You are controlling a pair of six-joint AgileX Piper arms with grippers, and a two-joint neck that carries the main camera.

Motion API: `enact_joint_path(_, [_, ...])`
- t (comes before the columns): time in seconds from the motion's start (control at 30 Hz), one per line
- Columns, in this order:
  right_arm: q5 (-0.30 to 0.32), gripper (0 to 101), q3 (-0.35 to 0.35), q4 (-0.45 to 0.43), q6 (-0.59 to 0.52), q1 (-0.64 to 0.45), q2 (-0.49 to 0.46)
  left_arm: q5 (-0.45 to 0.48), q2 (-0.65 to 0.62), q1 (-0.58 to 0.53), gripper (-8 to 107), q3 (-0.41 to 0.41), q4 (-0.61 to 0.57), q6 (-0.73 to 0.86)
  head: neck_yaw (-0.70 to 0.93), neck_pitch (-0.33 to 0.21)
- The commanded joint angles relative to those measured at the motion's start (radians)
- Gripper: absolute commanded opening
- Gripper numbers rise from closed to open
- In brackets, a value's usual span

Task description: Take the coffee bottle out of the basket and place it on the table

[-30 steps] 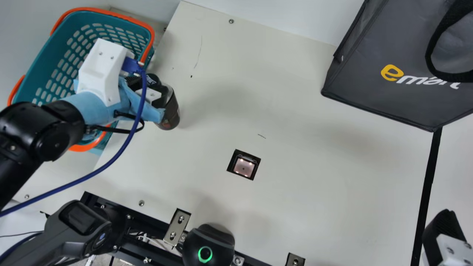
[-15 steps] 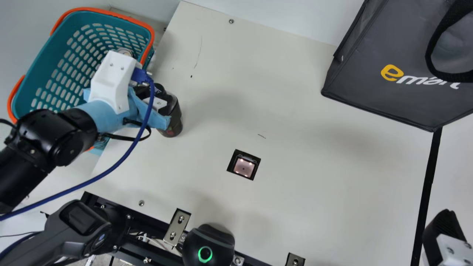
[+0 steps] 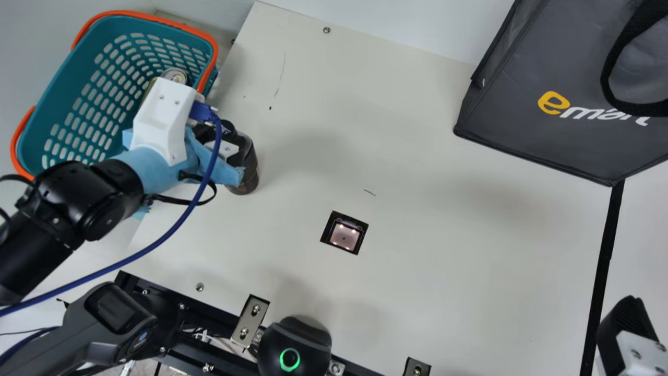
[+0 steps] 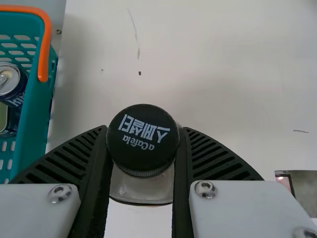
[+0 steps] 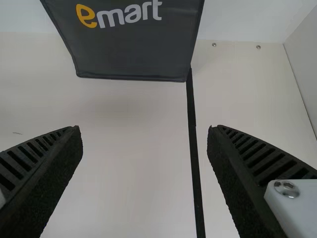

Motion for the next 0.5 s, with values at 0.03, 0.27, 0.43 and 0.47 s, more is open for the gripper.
enact_joint_path(0.03, [0.000, 91, 0.000, 0.000, 0.000, 0.000, 0.000, 0.008, 0.003, -0.006, 47, -0.003, 0.001, -0.008, 0.004, -0.026])
enact_joint_path(0.27, [0.000, 91, 0.000, 0.000, 0.000, 0.000, 0.000, 0.024, 0.005, -0.021, 71, -0.020, 0.006, -0.028, 0.004, -0.026])
enact_joint_path(0.43, [0.000, 91, 0.000, 0.000, 0.000, 0.000, 0.000, 0.041, 0.003, -0.024, 87, -0.033, 0.010, -0.035, 0.004, -0.026])
enact_joint_path(0.47, [0.000, 91, 0.000, 0.000, 0.000, 0.000, 0.000, 0.044, 0.003, -0.025, 90, -0.036, 0.011, -0.037, 0.004, -0.026])
